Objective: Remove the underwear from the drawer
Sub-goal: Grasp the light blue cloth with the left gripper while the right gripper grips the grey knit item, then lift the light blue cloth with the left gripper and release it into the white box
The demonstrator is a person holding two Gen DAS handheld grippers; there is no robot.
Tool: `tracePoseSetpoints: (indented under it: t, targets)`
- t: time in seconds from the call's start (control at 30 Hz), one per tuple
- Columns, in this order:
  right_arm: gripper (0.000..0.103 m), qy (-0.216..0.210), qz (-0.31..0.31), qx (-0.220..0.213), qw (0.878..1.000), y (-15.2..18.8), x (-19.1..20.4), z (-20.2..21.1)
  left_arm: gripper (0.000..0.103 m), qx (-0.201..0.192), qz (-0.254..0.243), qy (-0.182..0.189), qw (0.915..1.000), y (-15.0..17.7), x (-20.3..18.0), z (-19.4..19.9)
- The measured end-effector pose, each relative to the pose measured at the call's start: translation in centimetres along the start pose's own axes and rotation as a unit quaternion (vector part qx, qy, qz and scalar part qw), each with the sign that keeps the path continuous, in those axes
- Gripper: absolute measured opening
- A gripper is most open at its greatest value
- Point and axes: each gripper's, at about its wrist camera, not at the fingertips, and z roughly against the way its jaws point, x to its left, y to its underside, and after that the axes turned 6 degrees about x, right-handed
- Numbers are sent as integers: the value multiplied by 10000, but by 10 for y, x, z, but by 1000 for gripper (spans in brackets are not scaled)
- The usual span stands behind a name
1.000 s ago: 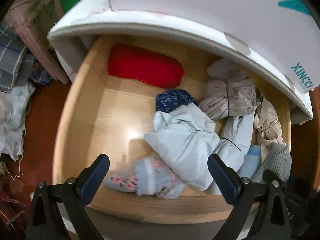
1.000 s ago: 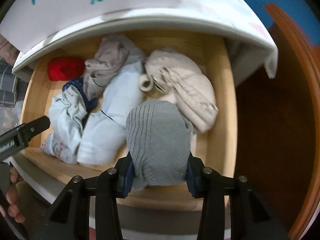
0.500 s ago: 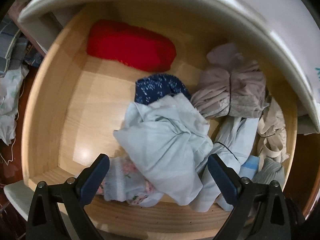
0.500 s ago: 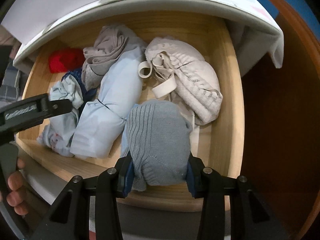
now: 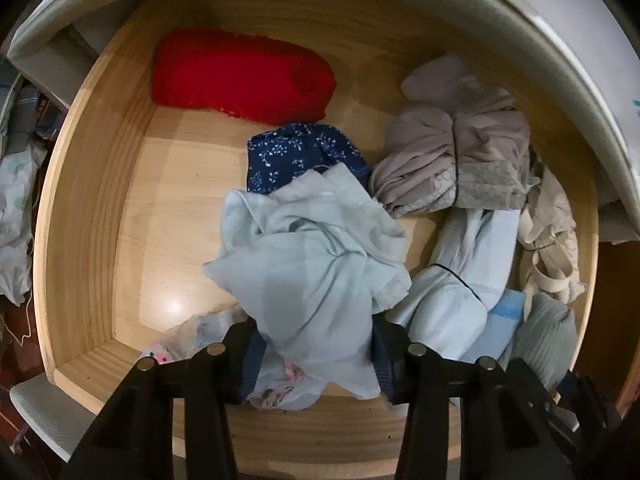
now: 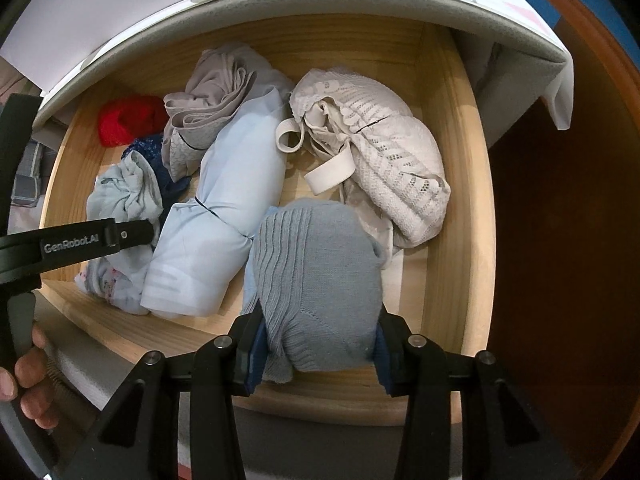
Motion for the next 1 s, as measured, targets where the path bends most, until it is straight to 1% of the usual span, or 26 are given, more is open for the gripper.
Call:
tracePoseSetpoints:
  t: [0.1,0.2,0.27,0.33,0.5,0.57,0.7,0.77,0.83,0.87,1.0]
  targets:
    - [40,-29,-27,-5,10000,1,0,0,46,-121,-158,82,9998,4,1,7]
    - [40,-71,-66,1,10000,1,-3,1,46,-255,-387,48,9989,11,0,14]
    - [41,-91,-94,6,9999,1,-5,0,46,-337,-544,100,9979,17,0,18]
    - [41,-92,-96,9,9999,1,-6,0,46,-387,-752,146,9963,25,0,22]
    - [40,-91,-110,1,9999,0,-8,-1,46,-578,-1171,143,9913,32,1,34]
    - [41,-99,-126,5,9999,1,-8,-1,46,-653,-1251,266,9896,31,8,41]
    - [41,-88,-131,0,9999,0,-8,-2,46,-723,-1186,475,9892,36,10,52]
    - [41,-78,-132,-1,9999,0,-8,-3,46,-804,-1197,419,9887,37,13,59]
    - [41,-74,-131,-1,9999,0,-8,-3,46,-897,-1275,240,9875,36,11,64]
    - [41,-68,-129,1,9999,0,-8,-3,46,-938,-1308,184,9868,42,21,73]
    - [41,-66,-129,0,9999,0,-8,-3,46,-1166,-1472,-20,9822,45,16,84]
